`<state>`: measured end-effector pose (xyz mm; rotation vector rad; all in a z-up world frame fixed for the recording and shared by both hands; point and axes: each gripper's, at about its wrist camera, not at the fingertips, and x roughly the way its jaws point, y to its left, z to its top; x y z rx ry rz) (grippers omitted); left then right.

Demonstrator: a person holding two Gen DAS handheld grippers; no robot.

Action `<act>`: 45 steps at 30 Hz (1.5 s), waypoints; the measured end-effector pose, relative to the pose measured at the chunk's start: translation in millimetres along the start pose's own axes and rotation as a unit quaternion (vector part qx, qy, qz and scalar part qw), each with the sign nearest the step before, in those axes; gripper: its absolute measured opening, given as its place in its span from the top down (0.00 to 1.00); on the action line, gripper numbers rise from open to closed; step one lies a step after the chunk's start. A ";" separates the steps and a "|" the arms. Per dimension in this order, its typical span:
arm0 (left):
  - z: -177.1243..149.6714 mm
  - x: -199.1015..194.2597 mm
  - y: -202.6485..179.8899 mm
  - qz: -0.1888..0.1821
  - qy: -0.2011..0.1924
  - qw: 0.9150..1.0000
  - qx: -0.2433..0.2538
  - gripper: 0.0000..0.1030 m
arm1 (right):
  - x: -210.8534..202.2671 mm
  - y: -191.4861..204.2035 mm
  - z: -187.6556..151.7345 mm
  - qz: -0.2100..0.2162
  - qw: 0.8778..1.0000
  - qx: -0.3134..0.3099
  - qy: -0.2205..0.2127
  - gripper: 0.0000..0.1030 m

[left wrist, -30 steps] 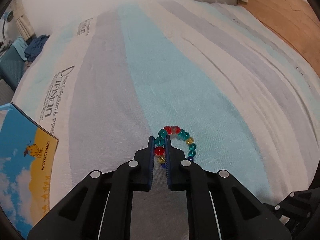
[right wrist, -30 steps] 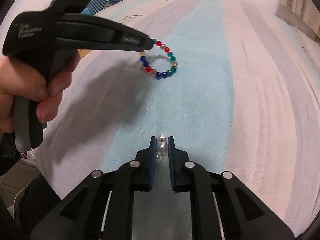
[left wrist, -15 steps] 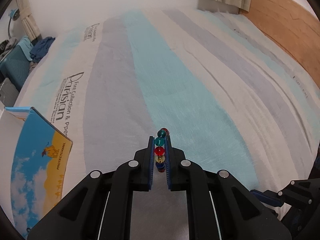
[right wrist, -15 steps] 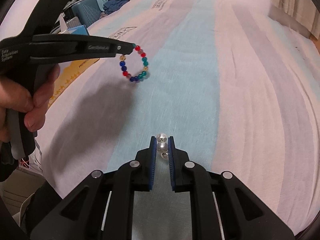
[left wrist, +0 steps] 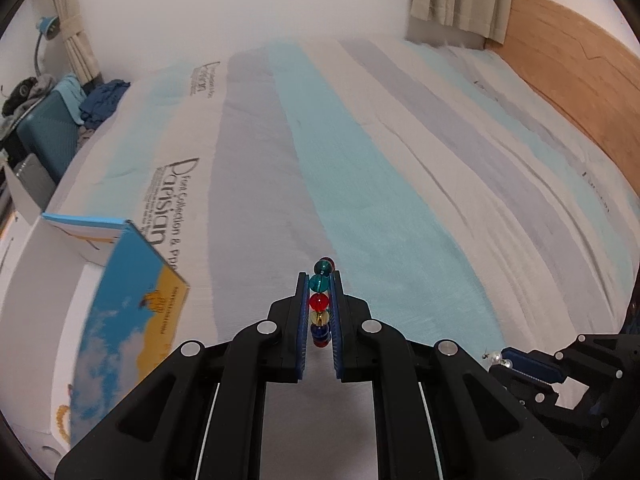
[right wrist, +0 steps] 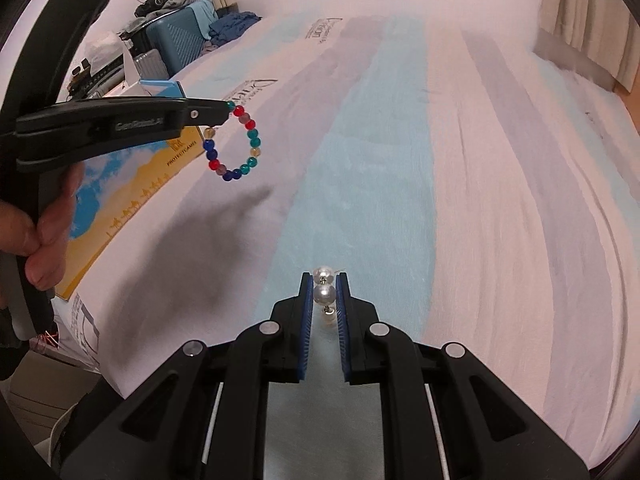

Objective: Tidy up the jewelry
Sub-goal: 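Carry the multicolour bracelet and pearl string with both tools into the box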

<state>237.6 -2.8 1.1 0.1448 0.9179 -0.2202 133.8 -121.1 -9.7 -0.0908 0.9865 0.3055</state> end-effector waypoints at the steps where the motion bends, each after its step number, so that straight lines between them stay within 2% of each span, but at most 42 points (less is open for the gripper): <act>1: 0.1 -4.5 2.7 0.002 -0.003 1.000 -0.001 0.92 | 0.1 2.5 1.4 0.000 1.000 -0.001 -0.003 0.90; 12: -3.0 -37.4 30.9 0.033 -0.011 0.999 -0.024 0.92 | -10.4 29.5 23.6 -0.002 0.999 -0.025 -0.023 0.90; 28: 0.3 -101.6 73.8 0.075 -0.048 0.995 -0.037 0.92 | -36.0 87.0 67.7 0.005 0.995 -0.075 -0.063 0.90; 38: -5.5 -137.4 112.5 0.101 -0.062 0.991 -0.056 0.92 | -43.1 136.4 95.1 0.016 0.990 -0.112 -0.082 0.90; 45: -21.4 -156.7 152.4 0.119 -0.064 0.988 -0.079 0.91 | -40.9 186.5 111.0 0.034 0.985 -0.145 -0.091 0.90</act>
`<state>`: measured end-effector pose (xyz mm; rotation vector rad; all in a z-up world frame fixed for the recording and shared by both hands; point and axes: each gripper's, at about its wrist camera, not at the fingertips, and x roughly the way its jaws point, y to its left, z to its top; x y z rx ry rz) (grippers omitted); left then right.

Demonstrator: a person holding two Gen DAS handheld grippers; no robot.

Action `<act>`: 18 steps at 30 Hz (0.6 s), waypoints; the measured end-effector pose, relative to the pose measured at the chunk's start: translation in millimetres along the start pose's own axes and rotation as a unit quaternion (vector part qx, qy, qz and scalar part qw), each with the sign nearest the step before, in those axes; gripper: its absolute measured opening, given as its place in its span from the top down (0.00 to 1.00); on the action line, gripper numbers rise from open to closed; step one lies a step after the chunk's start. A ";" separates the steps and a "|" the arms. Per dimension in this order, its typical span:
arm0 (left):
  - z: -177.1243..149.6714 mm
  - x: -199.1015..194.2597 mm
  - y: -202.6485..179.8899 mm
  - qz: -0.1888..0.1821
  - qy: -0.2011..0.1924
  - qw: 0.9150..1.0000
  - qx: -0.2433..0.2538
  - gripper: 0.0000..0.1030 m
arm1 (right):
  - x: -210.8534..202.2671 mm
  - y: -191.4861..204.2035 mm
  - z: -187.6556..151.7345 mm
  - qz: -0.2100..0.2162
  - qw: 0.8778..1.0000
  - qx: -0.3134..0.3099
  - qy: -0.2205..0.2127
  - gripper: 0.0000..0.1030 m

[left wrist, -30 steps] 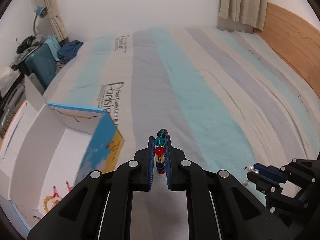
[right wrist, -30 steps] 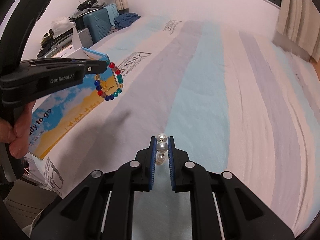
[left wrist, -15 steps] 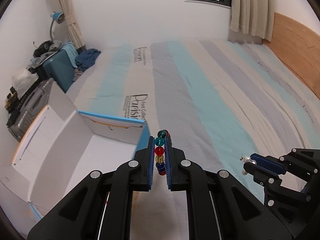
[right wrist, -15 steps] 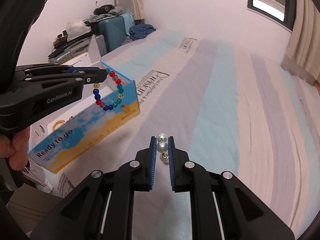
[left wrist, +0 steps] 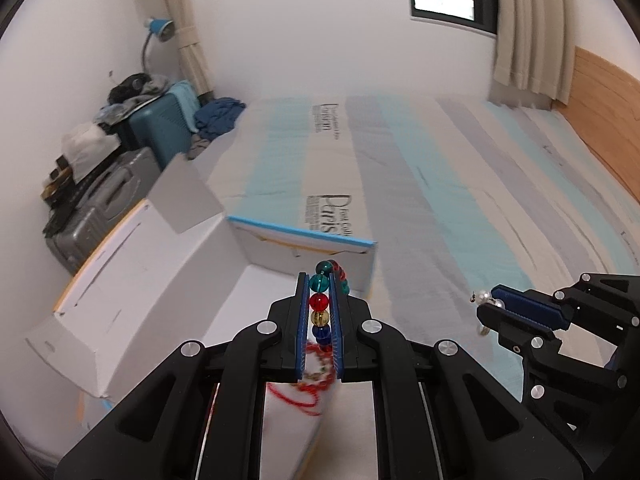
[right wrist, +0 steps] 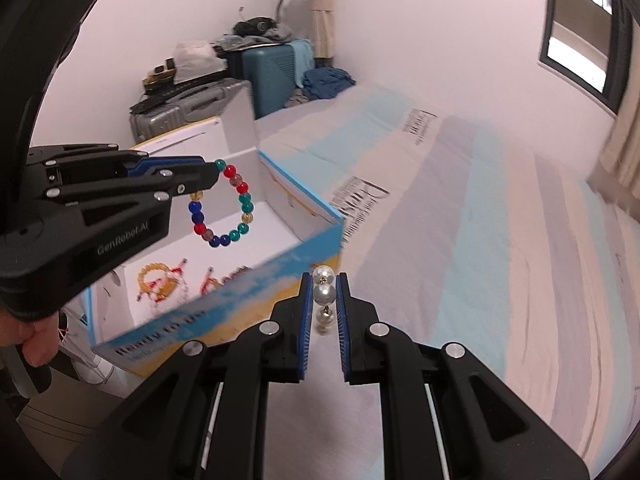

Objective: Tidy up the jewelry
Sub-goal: 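Carry the multicolour bracelet and pearl string with both tools into the box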

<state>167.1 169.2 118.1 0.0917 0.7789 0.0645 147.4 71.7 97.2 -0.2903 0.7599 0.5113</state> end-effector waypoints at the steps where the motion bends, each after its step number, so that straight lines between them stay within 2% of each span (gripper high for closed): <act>1: -1.9 -1.0 7.3 0.002 0.001 1.000 -0.004 0.91 | 2.2 7.2 4.4 0.003 1.000 -0.005 -0.001 0.90; 8: -18.9 0.0 62.6 0.020 0.013 0.999 -0.038 0.91 | 21.1 57.5 24.2 0.028 0.999 -0.041 -0.002 0.90; 18: -52.8 17.9 122.0 0.028 0.045 0.996 -0.075 0.91 | 66.7 111.1 36.4 0.058 0.995 -0.073 0.029 0.90</act>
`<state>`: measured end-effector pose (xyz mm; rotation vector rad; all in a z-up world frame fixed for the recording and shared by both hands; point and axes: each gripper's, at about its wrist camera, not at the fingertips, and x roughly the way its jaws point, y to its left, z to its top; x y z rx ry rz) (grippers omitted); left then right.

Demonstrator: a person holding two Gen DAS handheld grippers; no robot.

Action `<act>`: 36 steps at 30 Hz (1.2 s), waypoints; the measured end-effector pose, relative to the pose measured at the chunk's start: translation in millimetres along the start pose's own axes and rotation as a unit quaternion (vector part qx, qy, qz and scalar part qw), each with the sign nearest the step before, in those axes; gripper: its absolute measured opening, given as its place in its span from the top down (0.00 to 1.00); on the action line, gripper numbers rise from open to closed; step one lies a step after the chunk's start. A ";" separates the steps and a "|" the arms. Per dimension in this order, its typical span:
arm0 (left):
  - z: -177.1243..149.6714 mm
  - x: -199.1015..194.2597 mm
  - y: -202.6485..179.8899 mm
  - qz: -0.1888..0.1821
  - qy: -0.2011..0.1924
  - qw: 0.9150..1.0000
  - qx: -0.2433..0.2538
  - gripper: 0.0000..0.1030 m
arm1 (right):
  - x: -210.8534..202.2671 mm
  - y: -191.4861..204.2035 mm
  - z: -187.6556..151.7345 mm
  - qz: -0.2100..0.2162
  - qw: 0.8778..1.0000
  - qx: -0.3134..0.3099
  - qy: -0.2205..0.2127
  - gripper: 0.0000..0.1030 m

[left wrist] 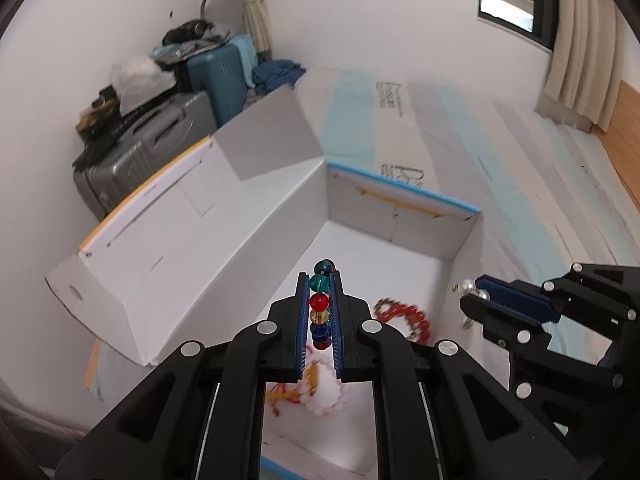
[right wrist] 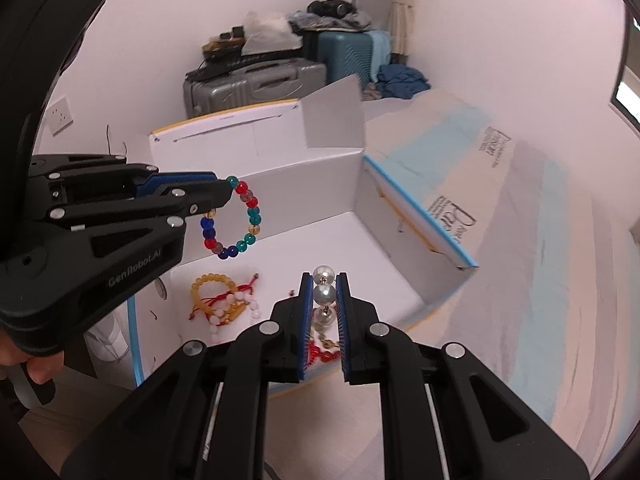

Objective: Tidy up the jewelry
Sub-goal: 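Carry the multicolour bracelet and pearl string with both tools into the box, then open both tools to drop the multicolour bracelet and pearls in the box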

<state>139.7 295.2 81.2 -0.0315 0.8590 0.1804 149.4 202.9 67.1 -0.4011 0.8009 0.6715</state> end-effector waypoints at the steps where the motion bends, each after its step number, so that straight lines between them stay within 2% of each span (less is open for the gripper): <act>1: -2.3 2.6 4.2 0.000 0.004 1.000 -0.003 0.91 | 3.8 2.7 0.7 0.003 1.000 -0.001 0.003 0.90; 9: -23.6 38.7 35.4 -0.011 0.057 0.998 -0.028 0.91 | 45.6 28.4 2.9 0.034 0.997 -0.036 0.061 0.90; 19: -43.7 74.3 37.8 -0.020 0.118 0.992 -0.026 0.91 | 98.8 42.7 -9.0 0.057 0.984 -0.070 0.155 0.90; 26: -52.9 90.0 39.0 -0.013 0.148 0.989 -0.025 0.91 | 131.3 39.4 -19.0 0.064 0.973 -0.054 0.215 0.90; 31: -54.3 97.2 38.2 -0.010 0.154 0.988 -0.022 0.91 | 140.8 38.5 -25.0 0.062 0.969 -0.049 0.234 0.90; 36: -53.5 96.7 38.0 -0.002 0.151 0.988 -0.020 0.91 | 139.3 35.8 -25.2 0.060 0.972 -0.043 0.223 0.89</act>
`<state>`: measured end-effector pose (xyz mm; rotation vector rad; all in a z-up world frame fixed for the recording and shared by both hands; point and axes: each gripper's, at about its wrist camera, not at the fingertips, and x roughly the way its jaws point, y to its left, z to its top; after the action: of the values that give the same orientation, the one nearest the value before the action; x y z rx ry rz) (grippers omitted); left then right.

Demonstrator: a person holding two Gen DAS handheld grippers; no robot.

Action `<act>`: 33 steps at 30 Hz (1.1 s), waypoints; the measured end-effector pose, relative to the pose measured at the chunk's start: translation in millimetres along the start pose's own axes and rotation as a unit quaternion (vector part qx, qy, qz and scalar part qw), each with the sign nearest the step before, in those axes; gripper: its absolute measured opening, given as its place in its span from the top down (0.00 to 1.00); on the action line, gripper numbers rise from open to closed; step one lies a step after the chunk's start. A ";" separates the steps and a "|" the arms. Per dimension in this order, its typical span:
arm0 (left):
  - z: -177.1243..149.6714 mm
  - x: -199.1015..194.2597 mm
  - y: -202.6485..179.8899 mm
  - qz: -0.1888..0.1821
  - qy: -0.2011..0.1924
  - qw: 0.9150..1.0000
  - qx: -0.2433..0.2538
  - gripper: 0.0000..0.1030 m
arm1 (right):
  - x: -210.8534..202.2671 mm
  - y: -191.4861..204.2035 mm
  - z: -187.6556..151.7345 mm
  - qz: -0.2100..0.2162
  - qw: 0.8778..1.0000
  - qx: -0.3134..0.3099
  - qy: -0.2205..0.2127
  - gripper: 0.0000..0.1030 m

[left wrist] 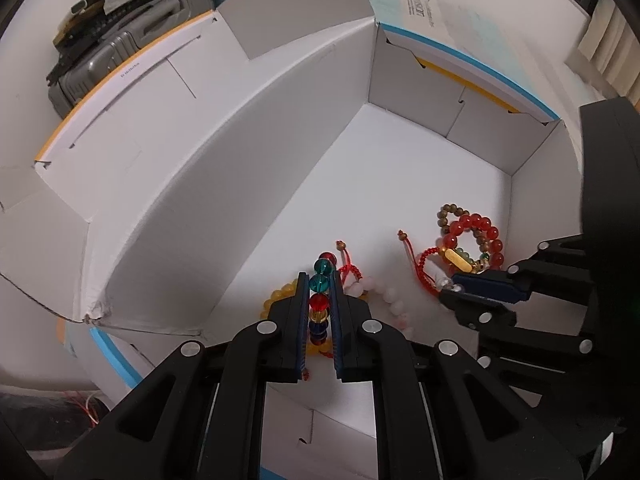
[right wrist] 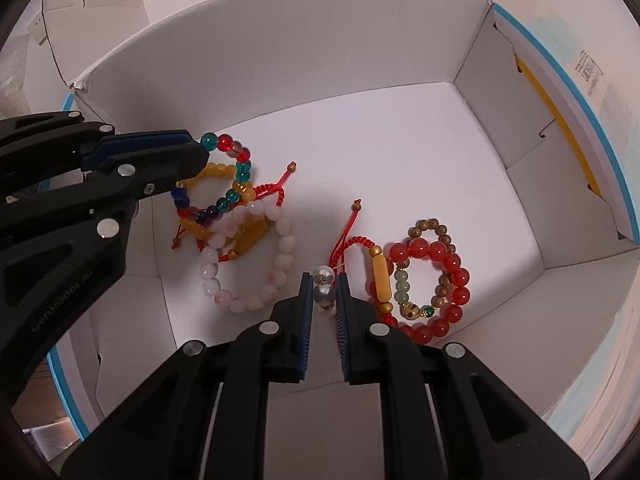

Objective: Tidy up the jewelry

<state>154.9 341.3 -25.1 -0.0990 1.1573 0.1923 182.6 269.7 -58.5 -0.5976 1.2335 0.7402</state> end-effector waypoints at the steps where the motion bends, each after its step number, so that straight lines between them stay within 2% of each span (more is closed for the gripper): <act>1: -0.2 -0.7 -0.1 0.002 -0.002 1.000 0.001 0.90 | -0.6 -1.0 -0.2 0.000 1.000 0.001 -0.002 0.88; 3: -1.7 -6.6 0.4 0.007 -0.015 1.000 0.000 0.89 | -3.8 -1.3 -2.7 0.000 1.000 0.000 -0.010 0.84; 6: -2.7 -15.1 1.4 0.007 -0.030 1.000 -0.007 0.89 | -9.6 -1.1 -7.8 -0.002 1.000 0.000 -0.024 0.65; 7: -3.1 -17.5 0.8 0.010 -0.033 0.999 -0.006 0.89 | -12.1 -0.7 -9.8 -0.004 1.000 0.001 -0.029 0.64; 9: -5.4 -24.5 1.1 0.019 -0.044 0.999 -0.009 0.82 | -17.9 -1.0 -13.7 -0.005 0.999 0.003 -0.038 0.58; 10: -5.9 -28.1 2.5 0.018 -0.048 0.999 -0.013 0.75 | -22.7 -0.8 -16.0 -0.005 0.999 0.004 -0.049 0.51; 12: -8.2 -38.6 6.7 0.022 -0.062 0.997 -0.027 0.64 | -32.3 0.0 -21.4 -0.011 0.998 0.006 -0.067 0.43; 13: -8.9 -43.1 7.8 0.026 -0.068 0.997 -0.029 0.55 | -36.8 -0.2 -23.4 -0.017 0.997 0.005 -0.073 0.42; 14: -10.1 -49.1 9.0 0.032 -0.076 0.996 -0.032 0.51 | -41.9 0.4 -26.1 -0.019 0.997 0.002 -0.078 0.42; 20: -19.6 -66.7 10.8 0.039 -0.093 0.994 -0.042 0.42 | -66.6 -4.8 -35.7 -0.022 0.994 0.008 -0.104 0.39; 27: -37.5 -79.9 9.6 0.041 -0.108 0.991 -0.062 0.25 | -94.6 -11.3 -41.8 -0.017 0.989 0.024 -0.145 0.22; 31: -47.1 -97.2 7.2 0.041 -0.133 0.988 -0.066 0.08 | -108.2 -13.6 -50.0 -0.013 0.986 0.029 -0.163 0.12; 33: -52.4 -105.5 8.1 0.038 -0.144 0.986 -0.074 0.06 | -118.6 -16.1 -56.6 -0.011 0.983 0.038 -0.181 0.08</act>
<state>65.2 329.5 50.7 -0.1537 0.8587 0.3490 141.6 196.0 43.5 -0.3910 0.9134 0.7428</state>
